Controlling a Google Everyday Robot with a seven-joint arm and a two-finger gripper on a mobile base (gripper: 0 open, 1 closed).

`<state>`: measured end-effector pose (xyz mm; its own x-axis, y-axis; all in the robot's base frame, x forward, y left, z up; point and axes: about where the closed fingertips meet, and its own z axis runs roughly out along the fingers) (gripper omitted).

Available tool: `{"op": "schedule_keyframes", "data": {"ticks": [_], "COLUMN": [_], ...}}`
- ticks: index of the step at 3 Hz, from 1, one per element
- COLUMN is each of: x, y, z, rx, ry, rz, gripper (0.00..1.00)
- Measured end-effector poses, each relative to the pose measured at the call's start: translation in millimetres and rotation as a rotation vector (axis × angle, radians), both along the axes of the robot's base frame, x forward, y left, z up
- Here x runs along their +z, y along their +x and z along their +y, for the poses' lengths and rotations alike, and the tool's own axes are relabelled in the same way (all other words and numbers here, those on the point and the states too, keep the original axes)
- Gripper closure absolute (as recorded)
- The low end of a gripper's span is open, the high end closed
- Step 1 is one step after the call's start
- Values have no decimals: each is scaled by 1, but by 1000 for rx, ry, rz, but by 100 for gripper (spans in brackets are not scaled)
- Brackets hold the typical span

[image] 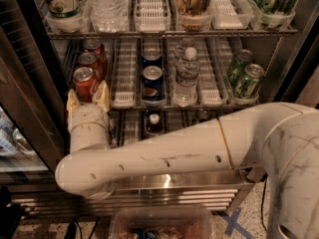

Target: Pick coke can from middle shelf of fridge

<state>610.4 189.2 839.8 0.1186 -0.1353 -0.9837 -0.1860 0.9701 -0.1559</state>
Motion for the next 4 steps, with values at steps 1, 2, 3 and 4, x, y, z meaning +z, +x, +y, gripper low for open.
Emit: {"op": "schedule_keyframes", "data": {"ticks": [1, 2, 3, 4], "x": [-4, -8, -8, -7], "y": [17, 22, 22, 24], "z": [-5, -4, -4, -1], "rx": [-27, -31, -31, -9], "ry": [-9, -15, -15, -9], "rz": [-7, -1, -1, 7], "gripper": [31, 32, 51, 75]}}
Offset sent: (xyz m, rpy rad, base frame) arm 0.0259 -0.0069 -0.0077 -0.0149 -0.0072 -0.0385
